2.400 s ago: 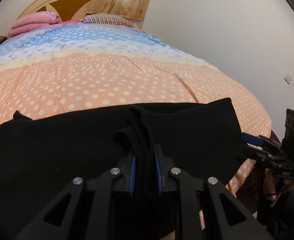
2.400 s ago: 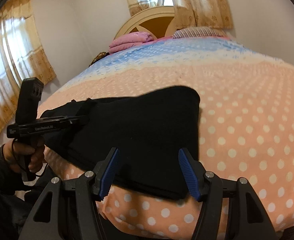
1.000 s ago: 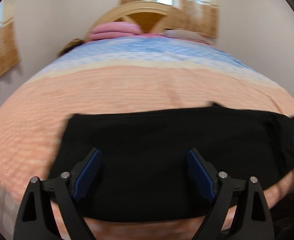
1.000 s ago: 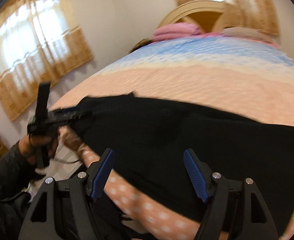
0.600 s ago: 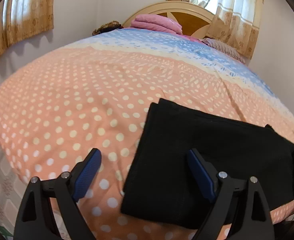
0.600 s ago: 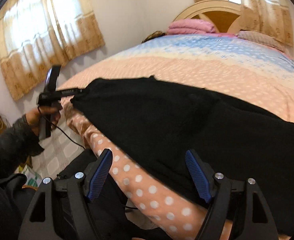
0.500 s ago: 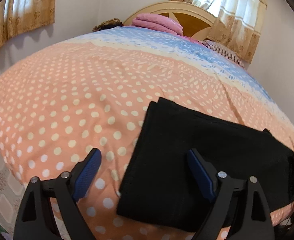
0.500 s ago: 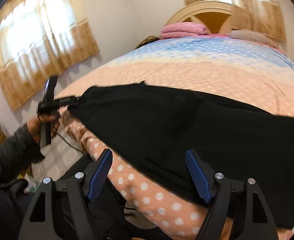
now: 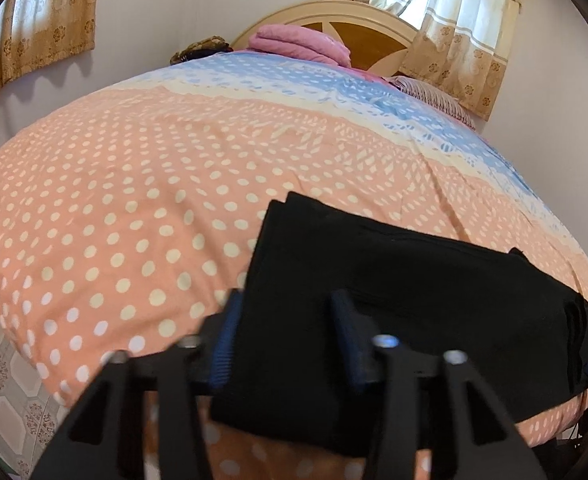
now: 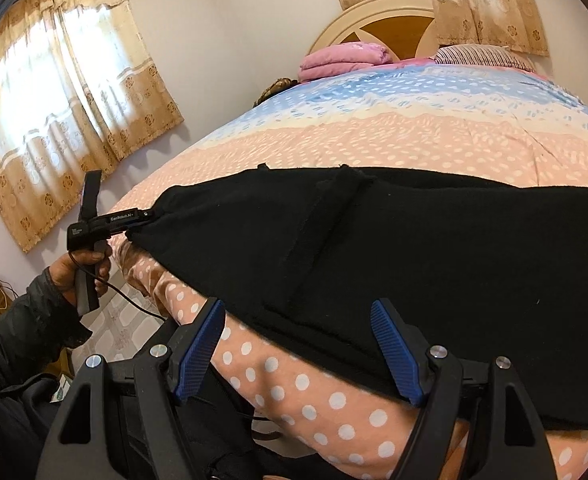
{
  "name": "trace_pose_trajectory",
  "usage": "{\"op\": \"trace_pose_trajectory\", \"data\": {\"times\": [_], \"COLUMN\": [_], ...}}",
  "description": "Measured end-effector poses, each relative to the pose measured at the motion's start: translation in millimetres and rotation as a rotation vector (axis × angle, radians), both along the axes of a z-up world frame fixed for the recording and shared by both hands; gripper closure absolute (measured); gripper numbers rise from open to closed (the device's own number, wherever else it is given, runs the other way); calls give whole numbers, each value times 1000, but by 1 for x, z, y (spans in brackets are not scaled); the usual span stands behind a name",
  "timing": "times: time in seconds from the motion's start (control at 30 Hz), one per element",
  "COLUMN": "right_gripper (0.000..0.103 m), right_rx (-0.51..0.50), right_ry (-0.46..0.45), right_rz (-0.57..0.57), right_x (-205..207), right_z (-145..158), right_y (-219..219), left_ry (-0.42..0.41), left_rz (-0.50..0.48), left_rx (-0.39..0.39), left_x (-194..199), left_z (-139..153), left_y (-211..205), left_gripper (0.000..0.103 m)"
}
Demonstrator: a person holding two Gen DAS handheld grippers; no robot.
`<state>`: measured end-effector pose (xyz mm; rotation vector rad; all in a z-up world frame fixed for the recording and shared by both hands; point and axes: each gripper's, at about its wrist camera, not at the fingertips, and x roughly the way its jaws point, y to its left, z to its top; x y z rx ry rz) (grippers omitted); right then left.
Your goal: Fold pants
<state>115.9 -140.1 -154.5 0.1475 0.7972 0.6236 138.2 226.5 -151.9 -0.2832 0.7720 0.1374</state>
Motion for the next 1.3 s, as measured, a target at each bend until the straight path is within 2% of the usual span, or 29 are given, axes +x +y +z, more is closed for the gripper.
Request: {"op": "trace_pose_trajectory", "data": {"times": [0.13, 0.2, 0.23, 0.3, 0.33, 0.4, 0.47, 0.57, 0.73, 0.9, 1.3], "right_gripper": [26, 26, 26, 26, 26, 26, 26, 26, 26, 26, 26], "right_rx": [4, 1, -1, -2, -2, -2, -1, 2, 13, 26, 50], "right_ry": [9, 10, 8, 5, 5, 6, 6, 2, -1, -6, -21], "right_rz": [-5, -5, -4, -4, -4, -6, -8, -15, -42, -67, -113], "right_x": [1, 1, 1, 1, 0, 0, 0, 0, 2, 3, 5], "right_z": [-3, -4, -3, -3, -3, -4, -3, -3, -2, 0, 8], "right_y": [0, 0, 0, 0, 0, -1, -1, -3, -9, -15, -29], "left_ry": [16, 11, 8, -12, -20, -27, -26, -35, -95, -188, -279], "left_rz": [-3, 14, 31, 47, 41, -10, -17, -10, -17, -48, -149], "left_rx": [34, 12, -2, -60, -73, -82, -84, -104, -124, -226, -221], "left_x": [-7, -5, -4, -5, -6, -7, -9, -15, -25, -34, -36], "left_z": [5, 0, -3, -10, -10, -8, -3, 6, 27, 48, 91], "left_y": [-5, 3, 7, 16, 17, 14, 14, 15, 8, 10, -27], "left_gripper": [69, 57, 46, 43, 45, 65, 75, 83, 87, 87, 88]}}
